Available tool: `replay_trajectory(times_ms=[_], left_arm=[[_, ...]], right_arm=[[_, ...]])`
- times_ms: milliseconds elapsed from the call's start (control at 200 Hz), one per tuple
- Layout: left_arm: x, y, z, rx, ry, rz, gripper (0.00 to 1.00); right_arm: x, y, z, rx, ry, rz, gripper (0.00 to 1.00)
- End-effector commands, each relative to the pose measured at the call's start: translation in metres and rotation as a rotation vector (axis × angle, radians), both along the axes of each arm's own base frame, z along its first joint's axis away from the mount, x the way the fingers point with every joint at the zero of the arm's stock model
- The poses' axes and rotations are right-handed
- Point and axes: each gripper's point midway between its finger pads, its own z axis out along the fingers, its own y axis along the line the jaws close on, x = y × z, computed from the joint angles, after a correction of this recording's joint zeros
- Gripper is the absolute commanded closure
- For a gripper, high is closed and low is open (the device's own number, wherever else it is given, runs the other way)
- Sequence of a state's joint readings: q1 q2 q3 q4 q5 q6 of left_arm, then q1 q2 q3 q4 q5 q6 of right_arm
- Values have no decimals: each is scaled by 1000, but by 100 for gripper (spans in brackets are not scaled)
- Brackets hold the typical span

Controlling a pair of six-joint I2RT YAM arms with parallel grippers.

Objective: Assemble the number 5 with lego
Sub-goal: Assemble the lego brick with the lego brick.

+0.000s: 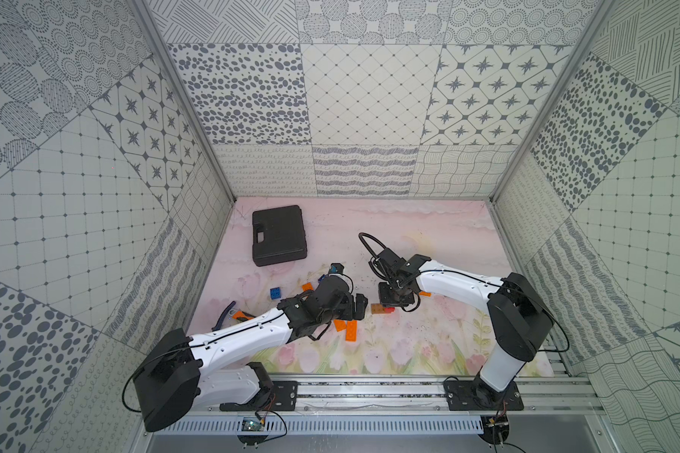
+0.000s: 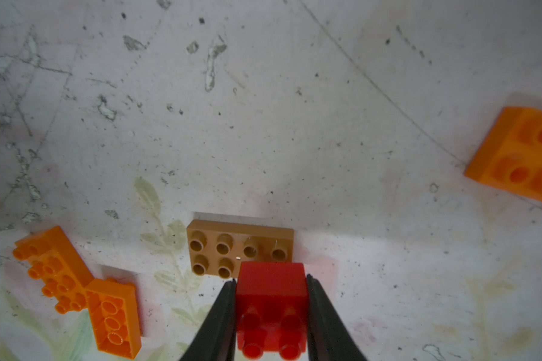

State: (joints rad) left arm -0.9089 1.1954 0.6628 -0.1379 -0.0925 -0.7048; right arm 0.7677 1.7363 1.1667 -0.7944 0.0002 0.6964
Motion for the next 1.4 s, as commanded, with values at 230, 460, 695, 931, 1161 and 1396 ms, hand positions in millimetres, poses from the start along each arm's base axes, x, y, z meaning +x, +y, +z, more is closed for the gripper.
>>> replay_trajectory(times_ms=[230,460,695,931,1161,1396], left_arm=[[7,-1,10,-41,-34,19,1],[8,-1,10,-41,-34,20,1],[8,-2,8,-42,-28,20,1],[8,-2,8,-44,-27,23,1],[8,-4,7,-45,-20,22,1],[8,-6,7,-53,-16,20,1]], right_arm=[[12,12,1,0,-18,-3,69],[8,9,-4,-15,-2,-21,69],[1,11,-14,-16,34,-24,70],[-2,4,-24,-73,44,-43,70],[-4,-1,-27,-104,43,-48,70],[-12,2,-35,-102,61,-43,70]])
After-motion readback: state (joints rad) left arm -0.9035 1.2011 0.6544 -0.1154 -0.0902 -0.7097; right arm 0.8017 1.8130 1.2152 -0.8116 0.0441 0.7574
